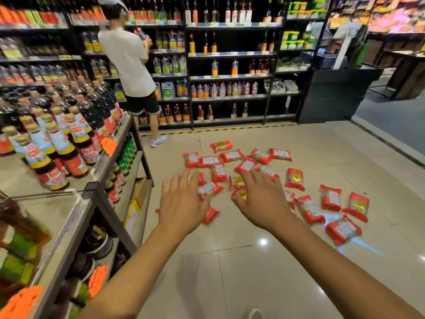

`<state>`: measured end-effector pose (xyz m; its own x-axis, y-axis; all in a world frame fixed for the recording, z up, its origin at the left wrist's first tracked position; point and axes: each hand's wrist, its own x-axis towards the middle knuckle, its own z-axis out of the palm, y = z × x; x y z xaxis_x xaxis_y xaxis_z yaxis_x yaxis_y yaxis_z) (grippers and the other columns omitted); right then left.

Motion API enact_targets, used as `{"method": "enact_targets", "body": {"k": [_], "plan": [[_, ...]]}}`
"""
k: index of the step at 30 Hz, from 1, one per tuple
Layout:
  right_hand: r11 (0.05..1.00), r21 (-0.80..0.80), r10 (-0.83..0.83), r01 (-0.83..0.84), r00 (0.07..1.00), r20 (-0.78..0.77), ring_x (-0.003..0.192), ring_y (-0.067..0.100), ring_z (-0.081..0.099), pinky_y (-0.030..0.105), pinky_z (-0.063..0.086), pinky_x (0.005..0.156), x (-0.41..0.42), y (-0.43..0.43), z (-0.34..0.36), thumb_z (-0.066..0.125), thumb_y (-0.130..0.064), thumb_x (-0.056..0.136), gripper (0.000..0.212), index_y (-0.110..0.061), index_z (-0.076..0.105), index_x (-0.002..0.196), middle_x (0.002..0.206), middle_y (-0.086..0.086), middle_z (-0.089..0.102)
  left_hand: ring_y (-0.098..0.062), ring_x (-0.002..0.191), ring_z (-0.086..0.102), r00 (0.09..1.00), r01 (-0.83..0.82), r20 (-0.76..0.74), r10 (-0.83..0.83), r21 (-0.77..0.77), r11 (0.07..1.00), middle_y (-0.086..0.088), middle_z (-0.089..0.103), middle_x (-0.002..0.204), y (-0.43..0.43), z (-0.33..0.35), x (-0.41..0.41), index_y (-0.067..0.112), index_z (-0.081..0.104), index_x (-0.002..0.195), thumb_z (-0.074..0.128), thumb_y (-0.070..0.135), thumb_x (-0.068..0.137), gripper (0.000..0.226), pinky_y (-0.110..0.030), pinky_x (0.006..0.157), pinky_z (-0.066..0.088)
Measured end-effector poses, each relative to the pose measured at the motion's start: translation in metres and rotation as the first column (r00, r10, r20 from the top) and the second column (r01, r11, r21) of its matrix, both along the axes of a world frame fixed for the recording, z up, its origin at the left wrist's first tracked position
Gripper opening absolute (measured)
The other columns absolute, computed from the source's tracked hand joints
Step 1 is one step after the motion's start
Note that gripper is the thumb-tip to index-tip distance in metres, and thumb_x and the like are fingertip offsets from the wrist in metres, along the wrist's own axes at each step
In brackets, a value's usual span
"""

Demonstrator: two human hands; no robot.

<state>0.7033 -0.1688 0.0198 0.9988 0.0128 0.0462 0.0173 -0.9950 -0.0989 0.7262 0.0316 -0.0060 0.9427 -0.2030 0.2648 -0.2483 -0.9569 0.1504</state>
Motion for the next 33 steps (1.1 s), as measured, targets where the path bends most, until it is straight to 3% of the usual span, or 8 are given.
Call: {"method": "enact_targets", "body": {"k": [5,12,15,22,26,33], "plan": [[0.997,0.011,0.071,-0.071,0.997,-0.043,0.151,0.029,0.025,0.05,0.014,0.123,0.092,-0.012,-0.014,0.04,-0.061,0.1,0.075,-0.023,0.019,0.161,0.165,0.008,0.028,-0.031,0.151,0.029,0.994,-0.088,-0.051,0.094,0.106,0.99,-0.009,0.03,0.167,-0.001,-0.003,0.076,0.018,0.028,0.161,0.05,0.057,0.098,0.077,-0.049,0.124,0.015],[0.986,0.001,0.168,-0.169,0.983,-0.079,0.154,0.03,0.018,0.054,0.012,0.123,0.229,-0.038,-0.034,0.038,-0.06,0.101,0.074,-0.022,0.017,0.161,0.168,0.011,0.02,-0.037,0.142,0.042,0.98,-0.158,-0.095,0.177,0.175,0.972,-0.015,0.046,0.155,-0.023,-0.019,0.18,0.012,0.047,0.151,0.041,0.06,0.085,0.081,-0.054,0.121,0.026],[0.973,-0.047,0.223,-0.227,0.972,-0.074,0.155,0.031,0.017,0.055,0.013,0.124,0.275,-0.042,-0.052,0.037,-0.059,0.101,0.073,-0.02,0.02,0.16,0.166,0.014,0.023,-0.041,0.127,0.055,0.978,-0.157,-0.11,0.178,0.181,0.971,-0.019,0.058,0.142,-0.032,-0.038,0.215,0.006,0.059,0.139,0.044,0.06,0.084,0.078,-0.059,0.112,0.038],[0.959,-0.017,0.274,-0.282,0.941,-0.197,0.151,0.032,0.025,0.052,0.018,0.12,0.349,-0.028,-0.098,0.041,-0.061,0.099,0.072,-0.022,0.027,0.158,0.166,0.011,0.025,-0.041,0.139,0.048,0.936,-0.232,-0.221,0.273,0.197,0.953,-0.019,0.053,0.151,-0.025,-0.076,0.275,0.009,0.056,0.144,0.027,0.064,0.091,0.081,-0.058,0.112,0.034],[0.95,-0.017,0.298,-0.31,0.926,-0.232,0.149,0.032,0.027,0.051,0.019,0.12,0.395,-0.007,-0.122,0.043,-0.058,0.099,0.069,-0.021,0.029,0.156,0.163,0.012,0.031,-0.04,0.138,0.048,0.919,-0.248,-0.255,0.302,0.222,0.943,-0.017,0.054,0.149,-0.001,-0.106,0.313,0.012,0.052,0.146,0.038,0.06,0.091,0.075,-0.057,0.112,0.036],[0.955,-0.07,0.254,-0.29,0.914,-0.316,0.152,0.031,0.024,0.051,0.02,0.122,0.488,0.031,-0.16,0.04,-0.06,0.1,0.071,-0.021,0.025,0.158,0.164,0.01,0.029,-0.043,0.135,0.05,0.895,-0.225,-0.363,0.259,0.136,0.965,-0.02,0.054,0.148,0.047,-0.156,0.419,0.009,0.056,0.144,0.035,0.059,0.085,0.08,-0.059,0.109,0.039]]}}
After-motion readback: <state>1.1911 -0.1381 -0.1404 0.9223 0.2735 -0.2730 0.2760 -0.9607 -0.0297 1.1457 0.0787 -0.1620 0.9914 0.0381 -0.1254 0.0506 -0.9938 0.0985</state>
